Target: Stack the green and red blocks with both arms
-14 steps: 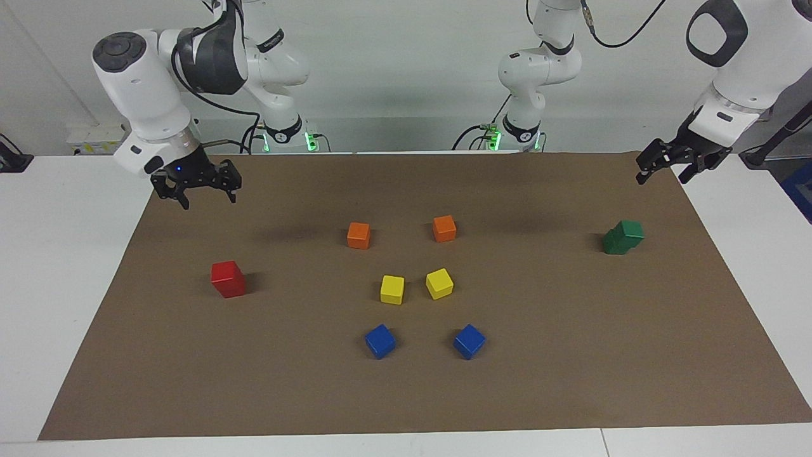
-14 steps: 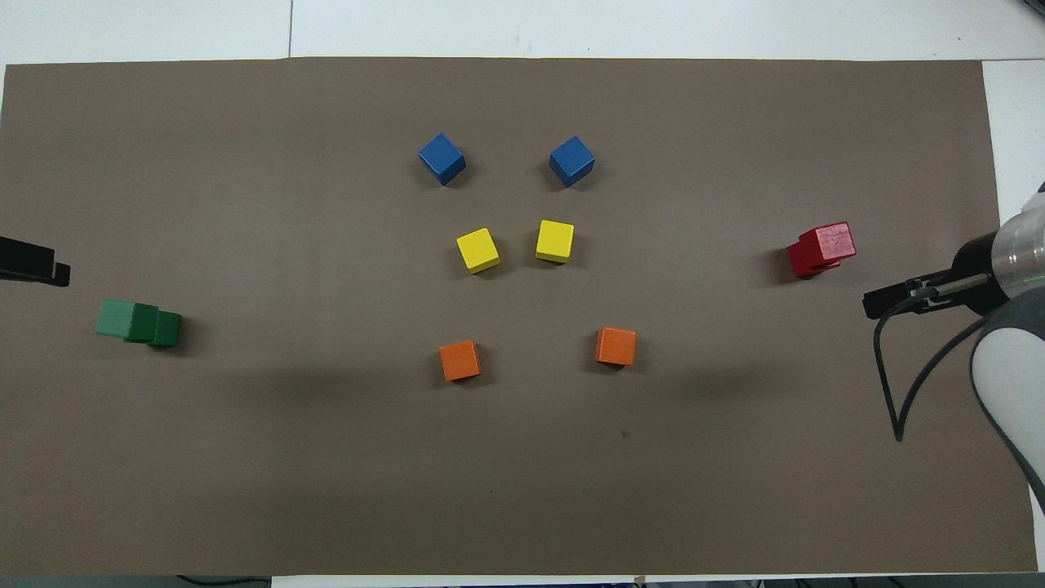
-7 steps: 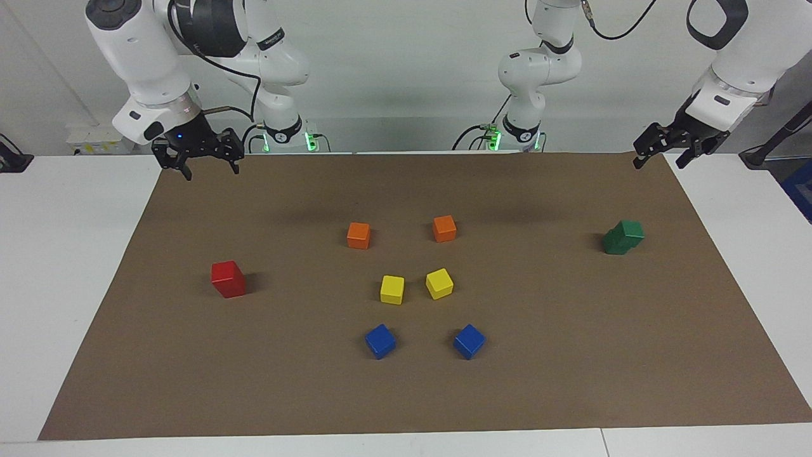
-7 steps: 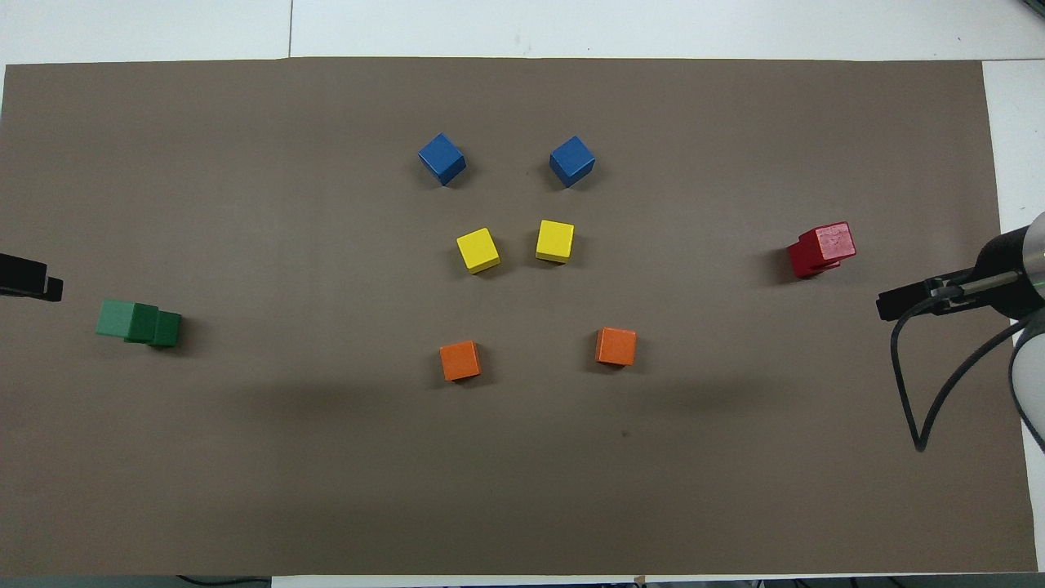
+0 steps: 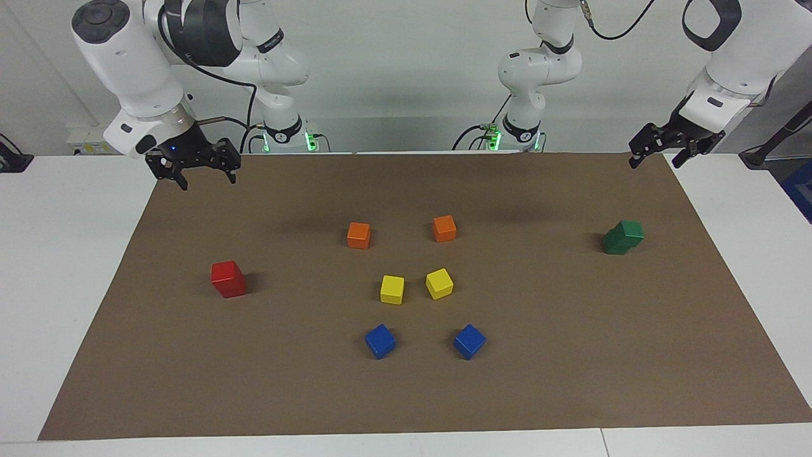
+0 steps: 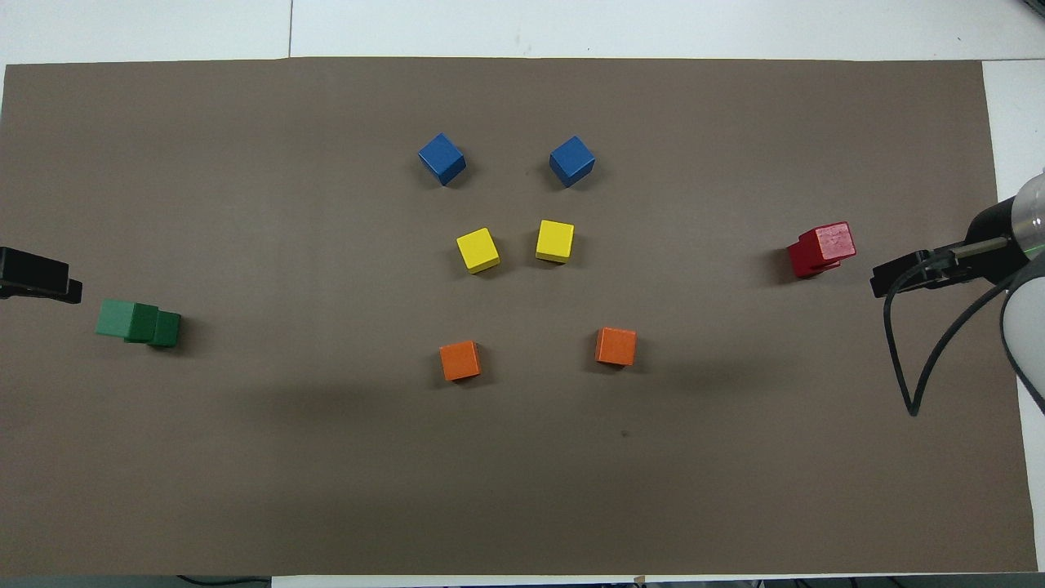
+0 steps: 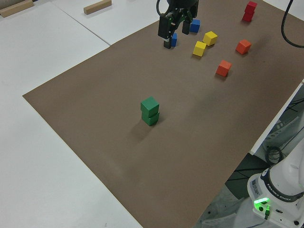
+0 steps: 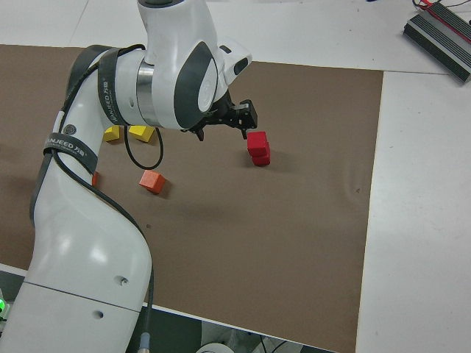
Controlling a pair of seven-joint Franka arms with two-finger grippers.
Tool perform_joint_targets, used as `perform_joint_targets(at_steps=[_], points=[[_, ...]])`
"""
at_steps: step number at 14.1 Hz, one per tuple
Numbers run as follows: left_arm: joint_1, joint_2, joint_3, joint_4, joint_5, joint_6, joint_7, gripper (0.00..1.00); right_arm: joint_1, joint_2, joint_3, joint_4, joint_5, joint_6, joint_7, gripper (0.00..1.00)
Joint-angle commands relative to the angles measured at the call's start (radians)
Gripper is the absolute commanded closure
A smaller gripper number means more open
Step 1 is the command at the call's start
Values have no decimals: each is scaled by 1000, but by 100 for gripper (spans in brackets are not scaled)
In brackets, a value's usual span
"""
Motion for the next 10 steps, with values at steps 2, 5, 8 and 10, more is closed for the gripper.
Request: perform_joint_targets(at_steps=[2,5,8,10], points=[[-7,-7,6,13,18,-14,-16,0,-3,5,1,20,2,-24,21,0],[-6,-8,6,13,18,-12,-16,0,-3,5,1,20,1,-24,21,0],[-10,-12,8,13,18,-14,-15,0,-3,2,1,14,1,-22,21,0],[-10,-13,9,11,18,-12,-13,0,-3,0,1,11,1,-21,22,0]])
